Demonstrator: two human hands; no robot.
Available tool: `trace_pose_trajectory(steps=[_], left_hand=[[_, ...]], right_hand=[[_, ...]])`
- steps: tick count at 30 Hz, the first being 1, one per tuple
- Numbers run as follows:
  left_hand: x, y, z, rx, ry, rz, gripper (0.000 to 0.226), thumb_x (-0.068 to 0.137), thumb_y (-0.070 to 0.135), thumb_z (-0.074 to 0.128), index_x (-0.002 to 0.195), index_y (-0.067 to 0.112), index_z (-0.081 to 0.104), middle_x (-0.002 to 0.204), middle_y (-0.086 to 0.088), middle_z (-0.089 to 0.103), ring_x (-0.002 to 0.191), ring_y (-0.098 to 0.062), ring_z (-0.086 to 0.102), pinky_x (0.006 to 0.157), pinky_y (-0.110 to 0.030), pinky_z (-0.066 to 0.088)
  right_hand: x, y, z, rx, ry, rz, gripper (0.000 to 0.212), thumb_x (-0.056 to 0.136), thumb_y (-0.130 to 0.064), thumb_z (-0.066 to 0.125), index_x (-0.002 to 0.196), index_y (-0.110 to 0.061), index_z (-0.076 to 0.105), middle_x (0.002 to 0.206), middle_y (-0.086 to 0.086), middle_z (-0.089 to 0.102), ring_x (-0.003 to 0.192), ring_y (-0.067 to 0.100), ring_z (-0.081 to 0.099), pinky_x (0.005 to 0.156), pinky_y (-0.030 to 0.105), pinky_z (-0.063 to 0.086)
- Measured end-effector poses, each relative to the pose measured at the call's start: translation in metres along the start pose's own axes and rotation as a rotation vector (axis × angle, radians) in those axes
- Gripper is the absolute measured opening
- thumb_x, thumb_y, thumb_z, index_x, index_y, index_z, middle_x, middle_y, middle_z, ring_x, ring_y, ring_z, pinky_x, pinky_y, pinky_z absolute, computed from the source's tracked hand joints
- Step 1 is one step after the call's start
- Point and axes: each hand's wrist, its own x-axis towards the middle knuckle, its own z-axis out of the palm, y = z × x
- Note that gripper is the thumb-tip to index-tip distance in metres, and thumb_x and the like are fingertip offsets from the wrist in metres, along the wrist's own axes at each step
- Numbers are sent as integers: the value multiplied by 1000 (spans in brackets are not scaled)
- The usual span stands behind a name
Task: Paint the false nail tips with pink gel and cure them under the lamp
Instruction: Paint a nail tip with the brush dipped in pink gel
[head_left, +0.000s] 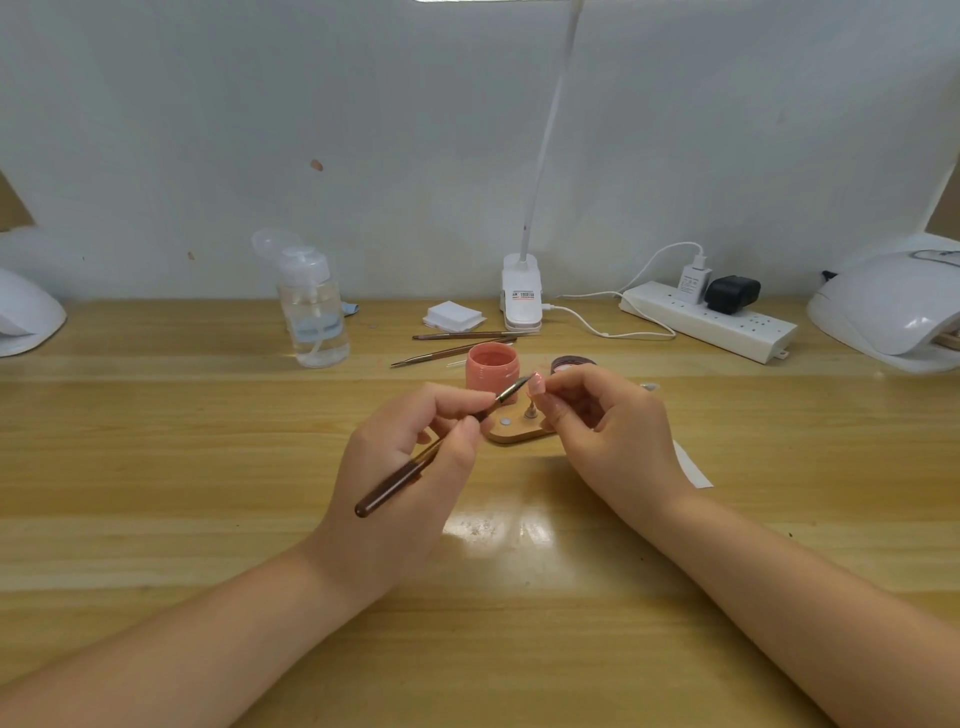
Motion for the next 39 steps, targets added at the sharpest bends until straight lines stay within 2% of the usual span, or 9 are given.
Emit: trace_pose_trajectory(steps=[4,12,14,17,21,24,27,33,39], left_hand=[[1,-1,0,51,-52,14,24,84,32,51,97,23,70,87,11,71,88,-15,64,77,-23,47],[1,2,0,44,-40,35,26,84,34,48,98,25,69,88,11,71,90,-15,63,78,-15,43],[0,1,0,67,-51,14,20,82,29,51,90,24,69,82,14,70,84,-9,63,74,-13,43],[4,2,-2,24,4,-56,17,81,17,51,83,22,67,77,15,70,75,-3,63,65,-8,44],[33,7,-8,-97,127,-200,10,86,16,54,87,23,61,69,11,70,61,-3,59,57,-20,48],[66,6,-15,-1,187,-220,12,93,14,54,85,19,61,61,12,67,53,-4,53,54,-21,45],[102,4,-17,147,79,-343,14,86,16,58,78,10,67,52,9,64,50,-6,50,57,-26,44],[150,0,-1,268,-165,-536,15,85,12,58,72,9,66,47,4,63,32,2,50,34,-9,33],[151,-13,13,357,-324,-649,8,84,15,62,89,9,64,59,3,69,53,-9,50,37,-14,32]], right_hand=[[0,1,0,-7,8,7,14,86,-7,69,90,-20,69,76,-3,70,71,10,68,70,37,57],[0,1,0,12,-1,24,10,86,-7,69,92,-15,71,77,0,71,72,14,69,70,42,57],[0,1,0,12,-4,40,8,87,-9,69,92,-13,71,76,0,71,72,14,68,71,42,57],[1,3,0,33,4,79,7,86,-10,70,92,-15,71,77,0,71,72,16,69,72,43,57],[1,2,1,42,-6,84,8,86,-8,69,93,-13,72,78,1,71,73,18,69,72,43,56],[2,1,1,41,-12,70,9,86,-8,69,93,-11,72,78,1,71,73,18,69,71,42,56],[1,0,1,58,-5,65,7,86,-8,70,91,-12,72,76,0,70,70,19,68,69,42,56],[0,-2,2,81,6,70,5,85,-10,70,86,-15,71,72,-4,69,67,18,67,67,43,55],[0,-3,3,63,23,64,4,85,-11,70,83,-14,72,68,-6,68,63,15,66,65,38,56]])
